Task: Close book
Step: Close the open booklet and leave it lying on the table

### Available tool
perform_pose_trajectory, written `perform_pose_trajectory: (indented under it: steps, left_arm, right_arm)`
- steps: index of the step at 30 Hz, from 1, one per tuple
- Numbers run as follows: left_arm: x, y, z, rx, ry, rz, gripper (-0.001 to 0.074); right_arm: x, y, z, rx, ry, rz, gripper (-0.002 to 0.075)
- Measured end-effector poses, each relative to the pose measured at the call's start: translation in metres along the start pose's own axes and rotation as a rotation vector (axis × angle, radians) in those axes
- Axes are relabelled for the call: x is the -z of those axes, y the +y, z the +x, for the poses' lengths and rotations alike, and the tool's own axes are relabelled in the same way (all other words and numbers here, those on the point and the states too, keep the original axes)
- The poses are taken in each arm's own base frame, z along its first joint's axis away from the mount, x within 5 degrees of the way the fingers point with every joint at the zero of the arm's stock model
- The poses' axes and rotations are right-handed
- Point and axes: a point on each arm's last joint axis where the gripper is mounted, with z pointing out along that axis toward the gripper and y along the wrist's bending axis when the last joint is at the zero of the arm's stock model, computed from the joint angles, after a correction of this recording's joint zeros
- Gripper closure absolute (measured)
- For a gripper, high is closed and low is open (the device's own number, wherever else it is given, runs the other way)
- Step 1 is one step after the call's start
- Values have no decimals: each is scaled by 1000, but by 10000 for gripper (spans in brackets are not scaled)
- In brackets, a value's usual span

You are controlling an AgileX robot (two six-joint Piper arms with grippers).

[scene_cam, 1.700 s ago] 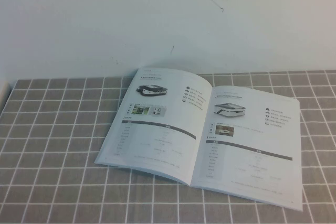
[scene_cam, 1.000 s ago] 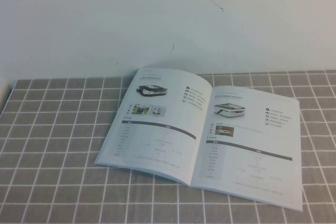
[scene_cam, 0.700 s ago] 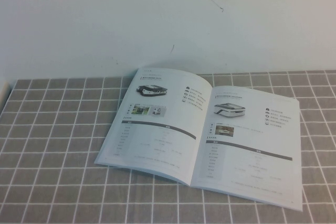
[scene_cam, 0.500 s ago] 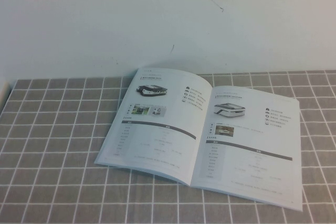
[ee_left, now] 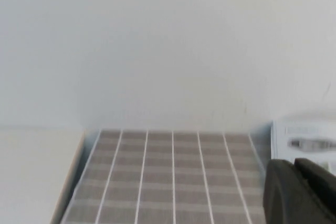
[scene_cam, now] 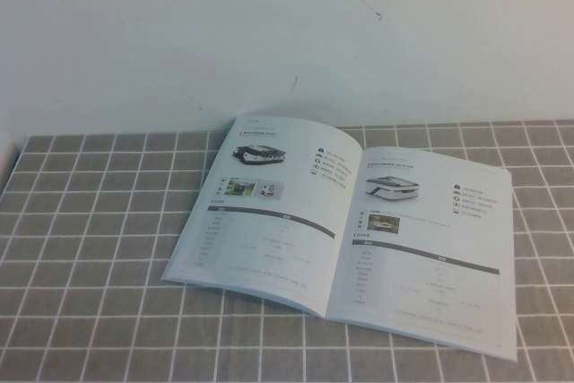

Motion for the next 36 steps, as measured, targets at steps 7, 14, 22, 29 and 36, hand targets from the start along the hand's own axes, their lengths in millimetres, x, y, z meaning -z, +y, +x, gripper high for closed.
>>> perform_pose_trajectory:
  steps: [7, 14, 22, 29, 36]
  left_arm:
    - [7, -1, -36, 44, -404, 16, 738]
    - [19, -1, -56, 53, -659, 29, 738]
    - [22, -1, -59, 59, -706, 31, 738]
    - [22, 2, -59, 81, -707, 12, 738]
    - [14, -4, -64, 92, -442, 24, 738]
  right_arm:
    - [5, -2, -29, -2, -327, 26, 729]
    - [7, -3, -36, -4, -403, 32, 729]
    - [8, -3, -38, -14, -429, 32, 729]
    - [12, -7, -64, -53, -301, 23, 729]
    - [29, -14, -112, -59, -219, 26, 729]
